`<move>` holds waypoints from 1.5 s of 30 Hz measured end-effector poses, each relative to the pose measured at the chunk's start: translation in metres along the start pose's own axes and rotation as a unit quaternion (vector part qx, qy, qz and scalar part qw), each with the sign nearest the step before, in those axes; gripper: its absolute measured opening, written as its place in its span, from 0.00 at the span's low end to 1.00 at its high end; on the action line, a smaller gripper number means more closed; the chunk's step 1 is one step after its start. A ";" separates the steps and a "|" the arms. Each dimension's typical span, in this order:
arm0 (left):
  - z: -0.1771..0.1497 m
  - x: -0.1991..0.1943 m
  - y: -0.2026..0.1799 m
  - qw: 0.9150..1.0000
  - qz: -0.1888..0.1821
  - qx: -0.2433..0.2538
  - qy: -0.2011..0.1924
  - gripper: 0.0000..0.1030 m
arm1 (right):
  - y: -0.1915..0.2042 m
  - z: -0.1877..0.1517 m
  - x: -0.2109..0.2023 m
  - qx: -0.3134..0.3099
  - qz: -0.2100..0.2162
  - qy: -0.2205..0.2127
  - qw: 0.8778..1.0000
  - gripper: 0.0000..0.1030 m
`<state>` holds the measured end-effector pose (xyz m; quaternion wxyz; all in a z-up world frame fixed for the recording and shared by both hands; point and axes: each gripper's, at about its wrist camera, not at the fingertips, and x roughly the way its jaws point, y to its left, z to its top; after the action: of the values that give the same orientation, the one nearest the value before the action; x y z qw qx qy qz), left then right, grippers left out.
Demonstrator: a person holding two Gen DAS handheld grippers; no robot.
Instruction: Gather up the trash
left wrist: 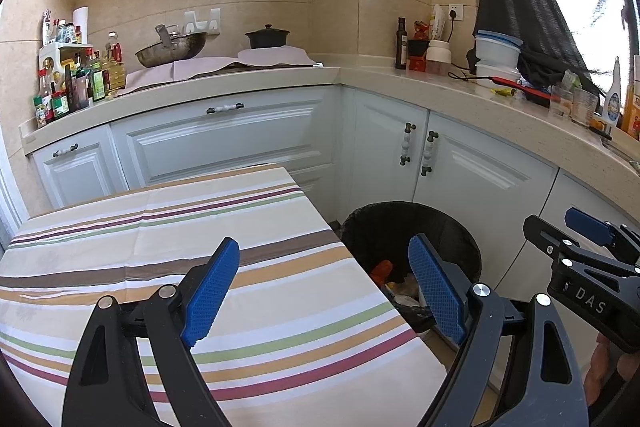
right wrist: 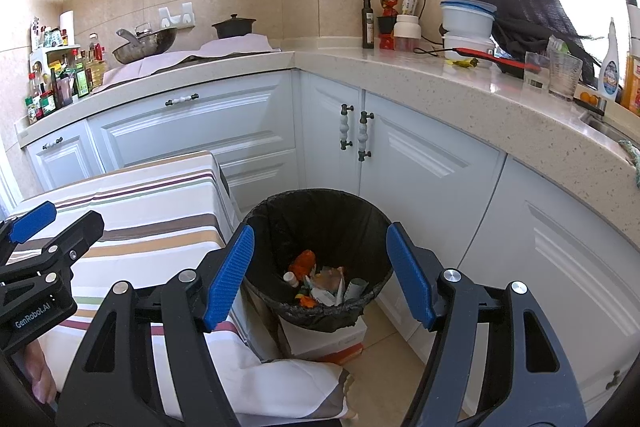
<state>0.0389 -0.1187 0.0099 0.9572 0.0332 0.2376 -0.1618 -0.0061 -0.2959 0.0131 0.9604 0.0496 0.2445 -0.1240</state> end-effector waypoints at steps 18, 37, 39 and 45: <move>0.001 -0.001 0.000 1.000 -0.002 0.006 -0.003 0.81 | -0.001 0.000 -0.001 -0.001 0.000 0.003 1.000 0.65; 0.000 -0.001 0.001 0.999 -0.031 -0.004 -0.009 0.85 | -0.001 0.000 -0.001 -0.001 -0.001 0.003 1.000 0.65; 0.000 -0.002 0.003 0.999 -0.036 -0.012 -0.016 0.88 | -0.002 0.000 -0.002 -0.001 -0.001 0.003 1.000 0.65; -0.001 0.000 0.002 1.000 -0.023 0.004 -0.013 0.88 | -0.004 -0.002 -0.003 -0.002 0.001 0.002 1.000 0.65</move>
<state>0.0397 -0.1165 0.0090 0.9562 0.0295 0.2251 -0.1848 -0.0107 -0.2986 0.0127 0.9600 0.0482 0.2470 -0.1224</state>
